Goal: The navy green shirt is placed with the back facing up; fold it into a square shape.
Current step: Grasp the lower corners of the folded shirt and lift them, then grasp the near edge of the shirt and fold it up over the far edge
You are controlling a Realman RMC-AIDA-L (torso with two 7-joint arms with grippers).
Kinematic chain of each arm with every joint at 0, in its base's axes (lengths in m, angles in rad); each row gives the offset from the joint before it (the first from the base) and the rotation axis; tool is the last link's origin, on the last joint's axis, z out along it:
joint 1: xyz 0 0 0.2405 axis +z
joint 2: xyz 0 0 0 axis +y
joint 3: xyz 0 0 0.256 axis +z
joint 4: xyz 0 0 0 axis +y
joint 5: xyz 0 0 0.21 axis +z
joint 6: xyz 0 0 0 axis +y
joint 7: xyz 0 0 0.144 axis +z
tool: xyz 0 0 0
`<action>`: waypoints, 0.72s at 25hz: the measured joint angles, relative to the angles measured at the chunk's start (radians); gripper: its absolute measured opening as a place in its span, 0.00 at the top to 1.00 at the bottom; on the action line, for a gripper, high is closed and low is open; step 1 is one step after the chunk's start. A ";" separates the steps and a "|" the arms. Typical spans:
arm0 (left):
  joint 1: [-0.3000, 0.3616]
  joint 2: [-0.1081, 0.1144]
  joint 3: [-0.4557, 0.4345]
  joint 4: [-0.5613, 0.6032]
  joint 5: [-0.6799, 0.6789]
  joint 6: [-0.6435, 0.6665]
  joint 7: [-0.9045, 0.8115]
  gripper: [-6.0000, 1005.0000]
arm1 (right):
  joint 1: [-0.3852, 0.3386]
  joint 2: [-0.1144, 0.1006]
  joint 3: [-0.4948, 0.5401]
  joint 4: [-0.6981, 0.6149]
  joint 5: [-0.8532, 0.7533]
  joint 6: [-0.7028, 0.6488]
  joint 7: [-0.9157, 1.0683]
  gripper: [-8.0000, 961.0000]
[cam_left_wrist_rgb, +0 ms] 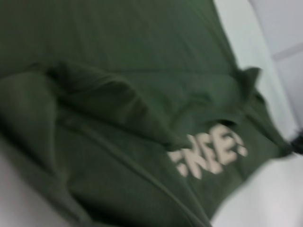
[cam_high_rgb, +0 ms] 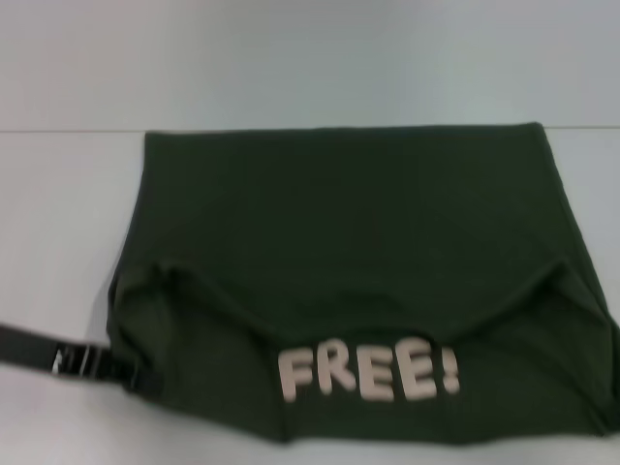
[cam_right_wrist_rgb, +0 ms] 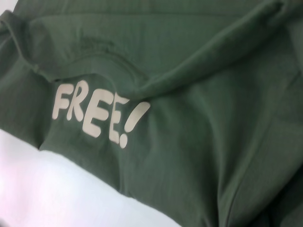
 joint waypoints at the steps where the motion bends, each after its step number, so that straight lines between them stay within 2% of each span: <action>1: 0.003 0.000 -0.005 -0.008 0.009 0.042 0.015 0.98 | -0.016 0.000 -0.004 -0.002 -0.004 -0.022 -0.031 0.95; 2: 0.010 -0.001 -0.010 -0.021 0.032 0.127 0.046 0.98 | -0.027 0.000 -0.012 -0.002 -0.004 -0.035 -0.059 0.95; 6: 0.027 -0.011 -0.005 -0.035 0.064 0.229 0.073 0.98 | -0.068 0.011 -0.058 0.005 -0.018 -0.077 -0.169 0.94; 12: 0.053 -0.021 -0.028 -0.041 0.110 0.250 0.088 0.98 | -0.083 0.033 -0.065 0.008 -0.050 -0.079 -0.211 0.93; 15: 0.044 -0.021 -0.097 -0.040 0.104 0.236 0.090 0.98 | -0.075 0.035 -0.028 0.009 -0.047 -0.079 -0.208 0.93; 17: 0.028 -0.018 -0.167 -0.040 0.103 0.225 0.087 0.98 | -0.067 0.034 0.029 0.009 -0.042 -0.091 -0.202 0.92; 18: 0.028 -0.018 -0.167 -0.040 0.103 0.225 0.087 0.98 | -0.063 0.032 0.071 0.009 -0.035 -0.099 -0.197 0.92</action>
